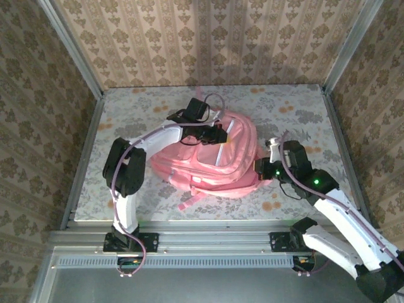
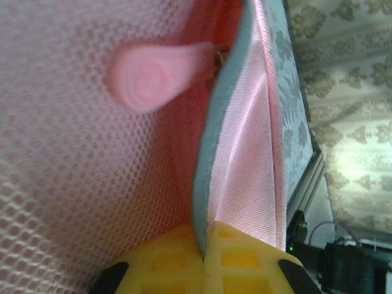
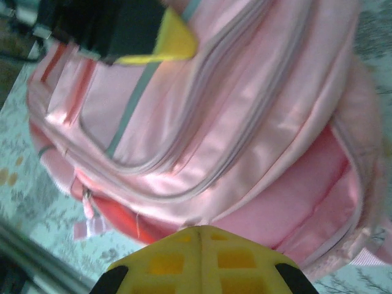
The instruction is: Pack the student bag
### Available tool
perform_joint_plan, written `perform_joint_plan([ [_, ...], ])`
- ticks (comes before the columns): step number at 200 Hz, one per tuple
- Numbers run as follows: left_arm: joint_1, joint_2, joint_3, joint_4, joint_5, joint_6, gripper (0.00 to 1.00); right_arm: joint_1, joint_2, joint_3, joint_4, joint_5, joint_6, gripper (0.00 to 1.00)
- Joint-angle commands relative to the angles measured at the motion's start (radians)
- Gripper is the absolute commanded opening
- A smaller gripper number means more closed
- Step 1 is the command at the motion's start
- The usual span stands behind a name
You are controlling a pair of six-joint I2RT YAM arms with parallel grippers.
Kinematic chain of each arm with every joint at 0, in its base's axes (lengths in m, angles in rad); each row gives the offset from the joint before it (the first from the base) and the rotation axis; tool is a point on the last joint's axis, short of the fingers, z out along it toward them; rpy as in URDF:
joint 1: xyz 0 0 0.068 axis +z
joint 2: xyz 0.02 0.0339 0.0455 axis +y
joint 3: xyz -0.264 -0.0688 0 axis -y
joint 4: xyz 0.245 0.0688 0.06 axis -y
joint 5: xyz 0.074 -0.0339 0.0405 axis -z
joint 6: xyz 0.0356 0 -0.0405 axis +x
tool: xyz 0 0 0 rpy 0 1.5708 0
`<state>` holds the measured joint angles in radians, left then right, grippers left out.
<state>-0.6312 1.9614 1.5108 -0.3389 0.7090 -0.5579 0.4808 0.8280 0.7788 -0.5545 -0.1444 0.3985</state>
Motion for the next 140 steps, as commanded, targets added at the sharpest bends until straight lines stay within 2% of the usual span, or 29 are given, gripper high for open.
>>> perform_joint_plan([
  [1,0.080,0.026,-0.024,0.030,-0.122,-0.115,0.00,0.056,0.023,0.039,0.007,-0.021,-0.023,0.06],
  [23,0.095,0.015,-0.020,0.107,-0.042,-0.168,0.00,0.124,0.062,0.040,0.012,0.024,-0.031,0.15],
  [47,0.066,-0.001,0.016,0.108,-0.036,-0.179,0.00,0.210,0.123,0.037,0.067,0.054,-0.024,0.28],
  [72,0.048,0.015,0.005,0.223,-0.020,-0.308,0.00,0.321,0.227,0.031,0.132,0.110,0.005,0.41],
  [92,0.048,0.029,-0.031,0.331,-0.018,-0.412,0.00,0.402,0.315,0.035,0.197,0.136,0.029,0.45],
  [110,0.061,0.018,-0.067,0.360,-0.040,-0.438,0.01,0.471,0.415,0.071,0.214,0.162,0.040,0.45],
  [124,0.080,-0.009,-0.115,0.402,-0.061,-0.457,0.05,0.520,0.494,0.112,0.207,0.197,0.054,0.45],
  [140,0.106,-0.013,-0.135,0.431,-0.060,-0.475,0.02,0.547,0.598,0.164,0.196,0.206,0.094,0.43],
])
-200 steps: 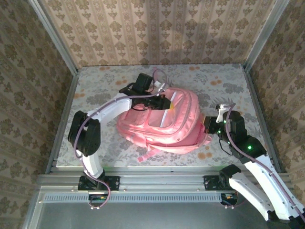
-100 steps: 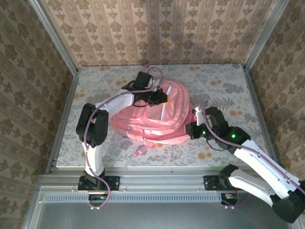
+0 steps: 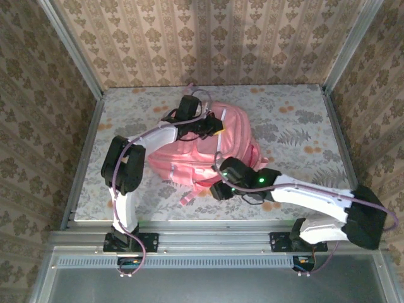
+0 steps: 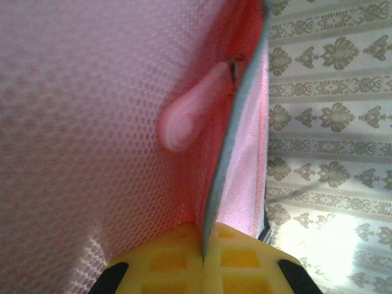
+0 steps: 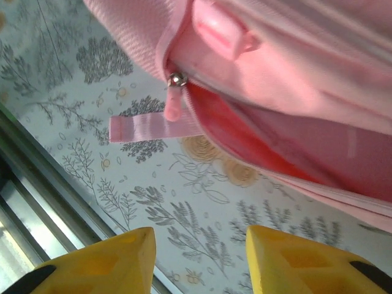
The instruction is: Pack the student bag
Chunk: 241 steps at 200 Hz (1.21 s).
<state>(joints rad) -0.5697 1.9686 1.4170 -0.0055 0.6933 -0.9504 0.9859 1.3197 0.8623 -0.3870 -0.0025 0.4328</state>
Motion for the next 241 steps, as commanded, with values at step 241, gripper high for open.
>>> perform_joint_plan([
  [241,0.104,0.009,-0.135,0.276,0.027,-0.215,0.00,0.041,0.587,0.400,-0.070,0.247,0.203,0.51],
])
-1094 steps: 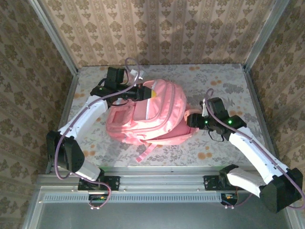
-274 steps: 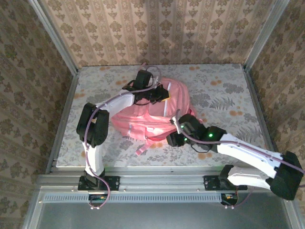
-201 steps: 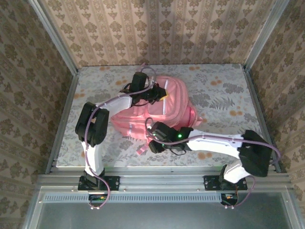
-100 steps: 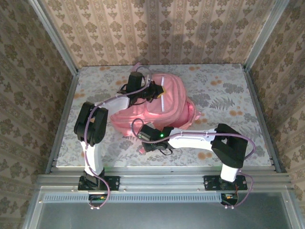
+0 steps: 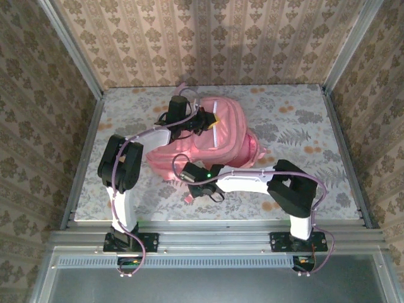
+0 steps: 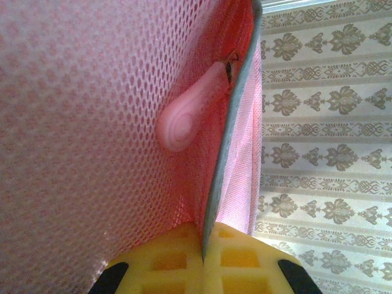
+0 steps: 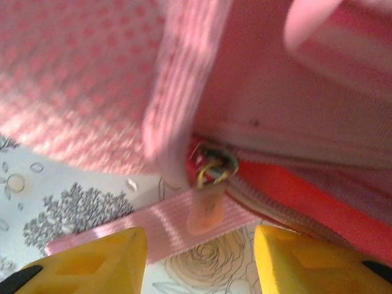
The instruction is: Pack the student bag
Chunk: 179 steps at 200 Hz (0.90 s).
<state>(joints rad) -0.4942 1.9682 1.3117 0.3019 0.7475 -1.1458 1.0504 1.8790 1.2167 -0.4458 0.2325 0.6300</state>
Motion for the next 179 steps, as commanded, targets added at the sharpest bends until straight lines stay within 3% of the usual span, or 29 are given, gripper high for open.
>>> perform_joint_plan([
  [1,0.028,0.010,-0.030,-0.031,-0.027,-0.019,0.00,-0.024,0.029,0.047,-0.011,0.012,0.005,0.51],
  [58,0.030,0.020,-0.030,-0.032,-0.029,-0.013,0.00,-0.027,0.097,0.139,-0.023,-0.041,-0.021,0.44],
  [128,0.031,0.009,-0.036,-0.054,-0.028,0.013,0.00,-0.042,0.081,0.093,-0.009,-0.051,-0.021,0.10],
  [152,0.055,-0.004,-0.037,-0.078,-0.030,0.033,0.00,-0.052,0.054,0.077,-0.005,-0.058,-0.020,0.10],
  [179,0.079,-0.054,-0.037,-0.131,-0.024,0.078,0.22,-0.070,-0.009,0.030,0.030,-0.085,-0.013,0.09],
])
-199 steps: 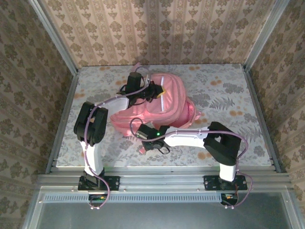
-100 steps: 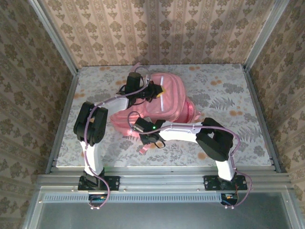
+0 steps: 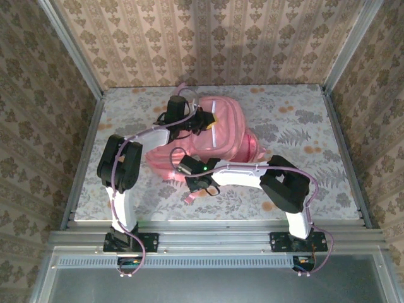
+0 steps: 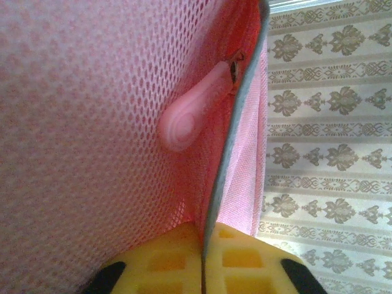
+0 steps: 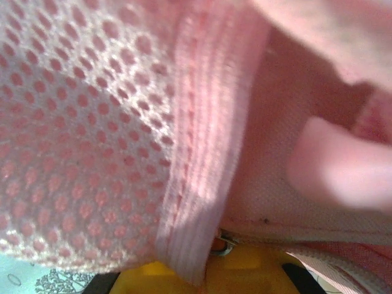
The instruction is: Pack the student bag
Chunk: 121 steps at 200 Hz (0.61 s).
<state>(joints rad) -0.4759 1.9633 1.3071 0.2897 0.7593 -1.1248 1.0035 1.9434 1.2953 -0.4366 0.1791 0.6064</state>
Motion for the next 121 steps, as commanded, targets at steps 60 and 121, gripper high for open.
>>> perform_joint_plan([
  [60,0.107,-0.456,-0.126,-0.511,-0.207,0.265,0.58,-0.088,-0.222,-0.285,0.346,-0.239,0.092,0.04],
  [121,0.202,-0.878,-0.485,-0.768,-0.296,0.088,0.71,-0.112,-0.219,-0.308,0.481,-0.331,0.151,0.01],
])
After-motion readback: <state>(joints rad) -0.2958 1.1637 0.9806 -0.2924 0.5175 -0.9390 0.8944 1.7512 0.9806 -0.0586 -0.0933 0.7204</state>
